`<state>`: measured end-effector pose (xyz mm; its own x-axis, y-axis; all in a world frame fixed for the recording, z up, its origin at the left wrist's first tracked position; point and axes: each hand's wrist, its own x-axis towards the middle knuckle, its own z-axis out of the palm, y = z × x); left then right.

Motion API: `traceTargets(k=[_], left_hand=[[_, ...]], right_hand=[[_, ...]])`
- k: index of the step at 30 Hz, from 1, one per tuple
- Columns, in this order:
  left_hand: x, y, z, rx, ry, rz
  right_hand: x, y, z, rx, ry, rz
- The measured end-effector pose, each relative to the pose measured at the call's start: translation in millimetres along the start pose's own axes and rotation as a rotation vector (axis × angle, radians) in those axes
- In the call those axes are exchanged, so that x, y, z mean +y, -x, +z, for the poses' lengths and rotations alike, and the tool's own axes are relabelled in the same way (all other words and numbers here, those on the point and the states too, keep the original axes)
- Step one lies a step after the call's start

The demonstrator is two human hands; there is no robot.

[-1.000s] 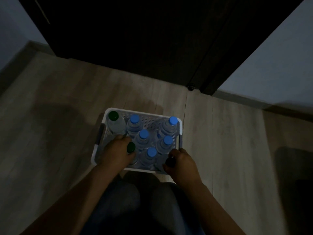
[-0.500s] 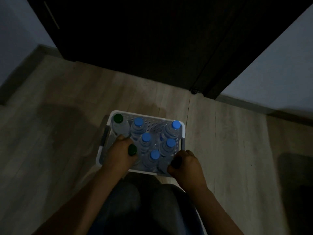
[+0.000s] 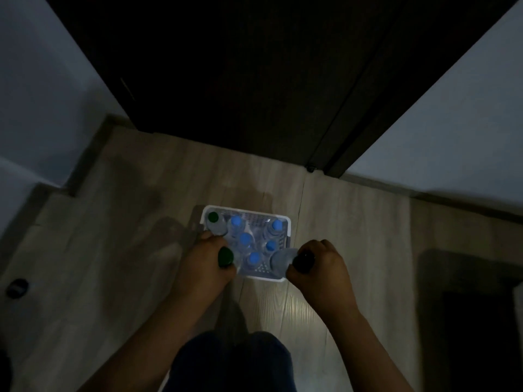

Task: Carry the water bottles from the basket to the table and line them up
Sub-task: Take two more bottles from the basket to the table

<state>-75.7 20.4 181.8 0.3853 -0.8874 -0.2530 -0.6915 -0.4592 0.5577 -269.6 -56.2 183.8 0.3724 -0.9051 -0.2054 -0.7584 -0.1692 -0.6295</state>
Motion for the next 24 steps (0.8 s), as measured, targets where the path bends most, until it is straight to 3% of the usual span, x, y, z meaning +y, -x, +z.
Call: traceTargets(k=[13,24], left_hand=[[139,90,-227,0.087,0.106,0.097],[218,148,-389,0.408,0.331,0.323]], right_hand=[[-190,86,-209,0.051,0.017,-0.040],[-319,134,-323,0.371,-0.101,-0.334]])
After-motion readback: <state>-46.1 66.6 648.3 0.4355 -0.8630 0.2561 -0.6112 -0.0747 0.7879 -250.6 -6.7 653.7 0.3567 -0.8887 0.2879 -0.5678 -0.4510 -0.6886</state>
